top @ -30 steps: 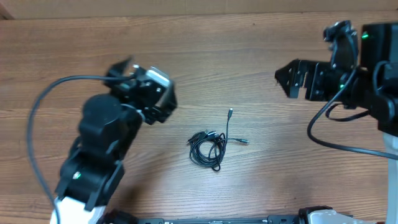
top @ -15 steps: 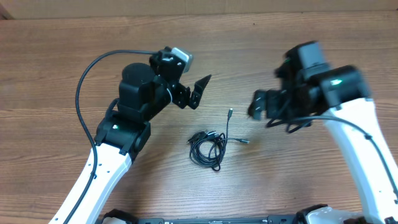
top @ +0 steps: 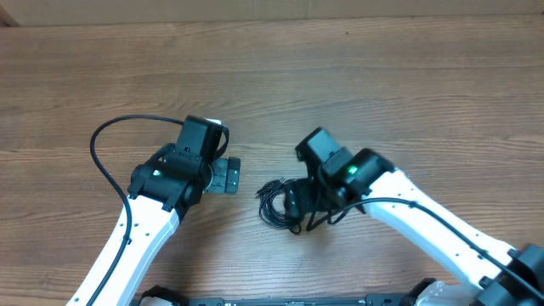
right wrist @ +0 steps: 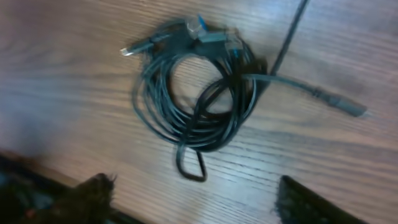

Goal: Untangle cables

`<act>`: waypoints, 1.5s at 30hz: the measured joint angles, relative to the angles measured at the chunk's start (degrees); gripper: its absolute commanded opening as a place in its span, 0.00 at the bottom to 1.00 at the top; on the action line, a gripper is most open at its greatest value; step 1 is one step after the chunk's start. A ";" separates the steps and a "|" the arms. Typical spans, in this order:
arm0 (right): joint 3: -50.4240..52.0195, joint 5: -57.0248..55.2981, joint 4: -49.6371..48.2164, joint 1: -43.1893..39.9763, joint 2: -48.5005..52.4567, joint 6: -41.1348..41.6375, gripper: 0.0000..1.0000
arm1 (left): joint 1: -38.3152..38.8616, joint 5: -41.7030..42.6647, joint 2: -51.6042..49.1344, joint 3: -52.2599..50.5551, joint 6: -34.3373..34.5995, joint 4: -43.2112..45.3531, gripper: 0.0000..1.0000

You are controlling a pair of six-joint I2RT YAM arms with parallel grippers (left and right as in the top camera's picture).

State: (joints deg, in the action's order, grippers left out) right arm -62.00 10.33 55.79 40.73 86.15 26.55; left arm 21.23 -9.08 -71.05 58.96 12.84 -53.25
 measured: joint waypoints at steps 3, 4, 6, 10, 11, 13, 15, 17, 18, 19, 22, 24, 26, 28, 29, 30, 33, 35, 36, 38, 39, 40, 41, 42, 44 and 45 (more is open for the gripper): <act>2.99 -0.39 -1.14 0.59 1.29 1.81 0.45 | 0.02 4.07 0.00 0.00 0.76 -1.46 1.00; 3.43 -0.44 -1.25 0.61 1.55 1.97 0.41 | 0.02 5.09 0.00 0.00 0.79 -1.66 0.99; 3.58 -0.52 -2.23 0.63 1.68 2.54 0.40 | 0.02 7.58 0.00 0.00 0.83 -2.05 0.99; 3.58 -0.68 -5.18 0.61 1.68 3.39 0.73 | 0.02 10.82 0.00 0.00 1.01 -2.93 1.00; 3.58 -0.57 -5.66 0.61 1.68 3.26 0.80 | 0.02 11.37 0.00 0.00 1.01 -3.37 1.00; 3.58 -0.02 -6.60 0.61 1.68 2.99 0.93 | 0.02 12.17 0.00 0.00 1.07 -4.28 1.00; 3.58 0.63 -7.87 0.61 1.68 3.39 0.96 | 0.02 12.72 0.00 0.00 1.20 -4.68 1.00; 3.63 1.03 -8.92 0.61 1.68 3.54 0.96 | 0.02 13.16 0.00 0.00 1.22 -4.79 1.00; 3.89 1.22 -9.88 0.61 1.68 3.63 0.96 | 0.02 13.20 0.00 0.00 1.22 -4.87 1.00; 4.28 1.31 -10.82 0.61 1.68 3.80 0.96 | 0.02 13.25 0.00 0.00 1.22 -4.92 1.00; 6.73 1.46 -12.66 0.61 1.68 4.35 0.57 | 0.02 13.42 0.00 0.00 1.22 -4.90 1.00; 8.22 1.46 -12.70 0.61 1.68 4.74 0.09 | 0.02 13.42 0.00 0.00 1.22 -4.94 1.00; 8.55 1.51 -12.74 0.61 1.68 4.76 0.04 | 0.02 13.42 0.00 0.00 1.22 -4.94 1.00; 8.55 1.51 -12.90 0.61 1.68 4.85 0.04 | 0.02 13.44 0.00 0.00 1.22 -4.96 1.00; 8.55 1.53 -12.72 0.61 1.68 4.96 0.04 | 0.02 13.44 0.00 0.00 1.22 -4.94 1.00; 8.55 1.49 -12.55 0.61 1.68 4.94 0.04 | 0.02 13.44 0.00 0.00 1.22 -4.87 1.00; 7.02 0.07 -7.58 0.61 1.68 4.96 0.04 | 0.02 13.68 0.00 0.00 1.29 -4.44 1.00; 3.69 -2.73 -2.45 0.61 1.66 4.85 0.04 | 0.00 14.69 0.00 0.00 1.64 -3.72 1.00; 1.31 -4.68 0.44 0.61 1.66 4.66 0.04 | 0.00 15.56 0.00 0.00 1.73 -3.26 1.00; -7.37 -10.32 6.56 0.61 1.16 4.15 0.04 | 0.02 18.32 0.00 0.02 1.84 -1.22 1.00; -11.98 -12.87 10.01 0.61 0.83 3.85 0.04 | 0.00 20.20 0.00 0.04 1.86 0.02 1.00; -15.37 -14.51 12.63 0.61 0.63 3.78 0.04 | 0.02 21.79 0.00 0.04 1.86 1.38 1.00; -19.26 -16.20 14.64 0.61 0.31 3.69 0.04 | 0.02 23.76 0.00 0.07 1.86 3.10 1.00; -22.91 -17.59 15.89 0.61 -0.04 3.61 0.04 | 0.02 25.75 0.00 0.07 1.86 4.50 1.00; -28.68 -19.74 17.20 0.61 -1.14 3.43 0.04 | 0.02 29.88 0.00 0.07 1.86 6.91 1.00; -30.25 -20.41 17.57 0.61 -1.66 3.41 0.04 | 0.02 31.71 0.00 0.07 1.86 8.04 1.00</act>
State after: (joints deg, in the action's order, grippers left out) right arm -92.25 -10.09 73.36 41.34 84.49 29.95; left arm 21.26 22.63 -71.05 59.02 14.70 -45.21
